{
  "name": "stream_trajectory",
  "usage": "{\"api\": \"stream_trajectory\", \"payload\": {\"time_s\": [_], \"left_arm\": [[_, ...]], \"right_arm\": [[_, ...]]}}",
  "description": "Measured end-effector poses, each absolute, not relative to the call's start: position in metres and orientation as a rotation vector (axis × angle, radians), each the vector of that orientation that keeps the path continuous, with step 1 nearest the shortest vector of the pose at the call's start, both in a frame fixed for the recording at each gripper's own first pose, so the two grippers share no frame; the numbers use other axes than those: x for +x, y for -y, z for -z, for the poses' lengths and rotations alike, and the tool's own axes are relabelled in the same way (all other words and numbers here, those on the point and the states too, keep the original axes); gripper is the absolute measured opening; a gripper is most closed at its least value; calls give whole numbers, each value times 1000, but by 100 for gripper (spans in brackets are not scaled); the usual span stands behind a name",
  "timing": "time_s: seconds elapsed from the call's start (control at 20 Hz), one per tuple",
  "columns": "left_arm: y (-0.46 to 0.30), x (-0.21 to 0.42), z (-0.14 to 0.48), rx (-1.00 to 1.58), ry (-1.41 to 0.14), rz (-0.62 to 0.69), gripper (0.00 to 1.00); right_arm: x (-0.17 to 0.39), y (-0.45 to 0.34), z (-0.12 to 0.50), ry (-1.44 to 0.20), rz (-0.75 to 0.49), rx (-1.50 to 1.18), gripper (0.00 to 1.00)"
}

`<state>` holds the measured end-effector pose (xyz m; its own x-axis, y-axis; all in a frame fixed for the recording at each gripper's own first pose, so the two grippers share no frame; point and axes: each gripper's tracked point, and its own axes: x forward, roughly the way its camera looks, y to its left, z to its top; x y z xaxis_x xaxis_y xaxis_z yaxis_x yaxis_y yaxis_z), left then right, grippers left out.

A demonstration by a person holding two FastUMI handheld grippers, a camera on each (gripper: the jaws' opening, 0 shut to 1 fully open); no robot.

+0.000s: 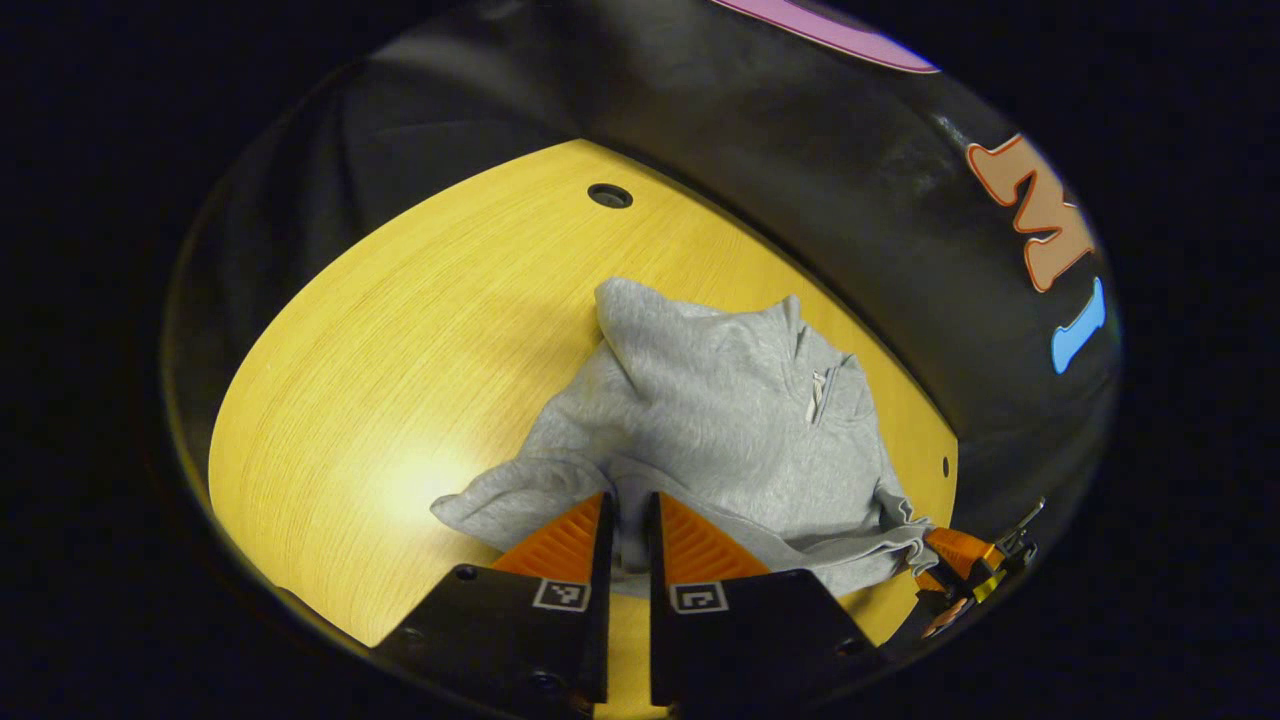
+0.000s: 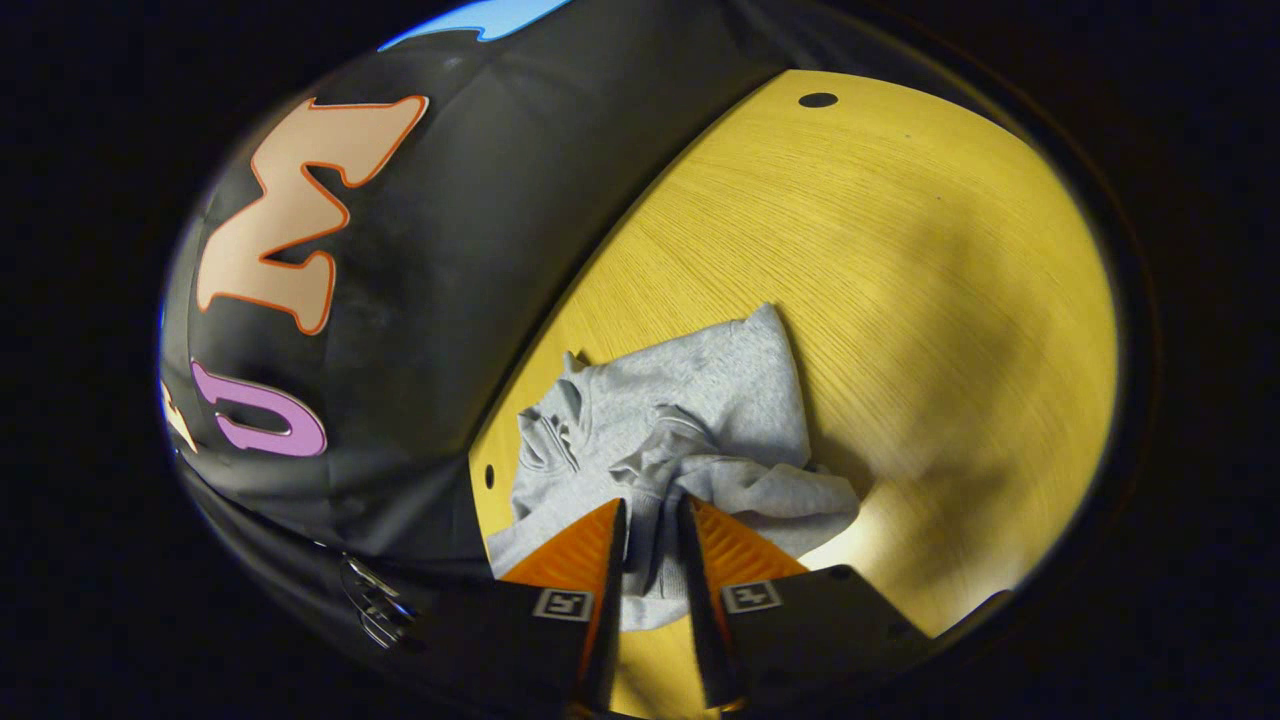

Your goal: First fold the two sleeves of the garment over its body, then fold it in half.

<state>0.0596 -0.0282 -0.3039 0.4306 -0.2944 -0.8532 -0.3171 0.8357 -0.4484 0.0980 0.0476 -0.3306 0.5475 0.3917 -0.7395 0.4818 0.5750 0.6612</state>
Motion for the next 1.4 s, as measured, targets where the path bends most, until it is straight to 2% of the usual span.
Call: {"api": "stream_trajectory", "payload": {"time_s": [0.05, 0.1, 0.2, 0.25, 0.3, 0.5, 0.85, 1.1, 1.4], "left_arm": [[30, 69, 300, -613, -1107, -4, 23], [30, 78, 293, -605, -1058, 1, 39], [23, 98, 278, -574, -943, -11, 82], [19, 108, 270, -560, -891, -19, 92], [15, 116, 265, -539, -844, -33, 96], [-4, 119, 239, -371, -756, -46, 97], [-11, 113, 171, -28, -530, -22, 96], [-3, 88, 141, 47, -420, -7, 96], [-16, 64, 123, 52, -387, -48, 96]], "right_arm": [[104, -47, 324, -1007, 52, 1018, 33], [109, -46, 320, -976, 43, 1013, 54], [121, -41, 308, -899, 35, 962, 95], [126, -37, 303, -857, 35, 929, 95], [129, -32, 294, -815, 36, 894, 96], [133, -8, 272, -696, 51, 715, 95], [104, 15, 220, -508, 50, 392, 95], [82, 23, 162, -336, 31, 178, 95], [45, 20, 117, -181, 35, 35, 96]]}}
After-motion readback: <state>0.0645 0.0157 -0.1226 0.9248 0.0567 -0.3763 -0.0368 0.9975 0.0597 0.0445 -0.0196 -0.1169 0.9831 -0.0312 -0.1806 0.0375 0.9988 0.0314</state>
